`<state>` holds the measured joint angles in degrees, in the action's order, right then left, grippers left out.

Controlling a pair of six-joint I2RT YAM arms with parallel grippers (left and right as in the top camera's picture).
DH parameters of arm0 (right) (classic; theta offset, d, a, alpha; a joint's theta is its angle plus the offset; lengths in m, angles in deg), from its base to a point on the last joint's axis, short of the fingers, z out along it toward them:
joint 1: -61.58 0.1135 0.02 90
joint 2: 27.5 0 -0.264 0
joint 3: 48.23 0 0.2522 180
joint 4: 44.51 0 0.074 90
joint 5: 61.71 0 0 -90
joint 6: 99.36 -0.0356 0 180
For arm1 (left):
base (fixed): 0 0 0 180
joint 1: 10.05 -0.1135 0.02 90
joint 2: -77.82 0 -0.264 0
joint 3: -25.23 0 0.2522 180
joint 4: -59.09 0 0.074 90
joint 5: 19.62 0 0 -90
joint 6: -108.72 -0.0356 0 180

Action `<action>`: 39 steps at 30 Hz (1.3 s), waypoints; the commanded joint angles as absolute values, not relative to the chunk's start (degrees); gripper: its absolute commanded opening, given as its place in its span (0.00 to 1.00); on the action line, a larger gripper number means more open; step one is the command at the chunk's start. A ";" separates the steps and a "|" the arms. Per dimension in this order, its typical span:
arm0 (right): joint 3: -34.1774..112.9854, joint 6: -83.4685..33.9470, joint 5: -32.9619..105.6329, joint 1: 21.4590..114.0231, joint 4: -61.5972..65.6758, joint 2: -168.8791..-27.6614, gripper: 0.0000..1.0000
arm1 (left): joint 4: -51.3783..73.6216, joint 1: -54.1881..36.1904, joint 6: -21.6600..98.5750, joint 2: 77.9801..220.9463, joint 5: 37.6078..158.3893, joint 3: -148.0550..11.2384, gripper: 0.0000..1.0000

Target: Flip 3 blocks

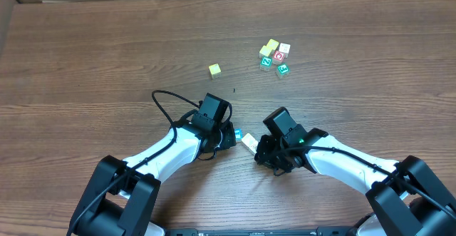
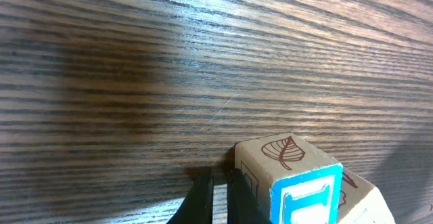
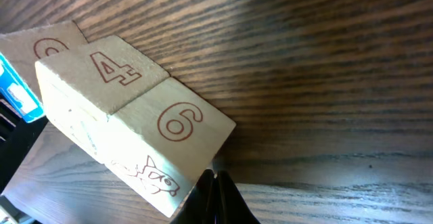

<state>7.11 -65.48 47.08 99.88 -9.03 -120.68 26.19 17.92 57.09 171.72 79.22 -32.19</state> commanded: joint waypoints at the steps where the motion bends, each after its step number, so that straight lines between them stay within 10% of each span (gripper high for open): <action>1: 6.61 -66.66 45.85 100.30 -9.16 -121.03 0.04 | 26.37 17.55 55.04 173.19 78.96 -31.01 0.04; 39: 6.61 -68.15 38.42 100.32 -7.72 -121.03 0.04 | 32.14 15.12 60.02 179.29 82.33 -32.43 0.04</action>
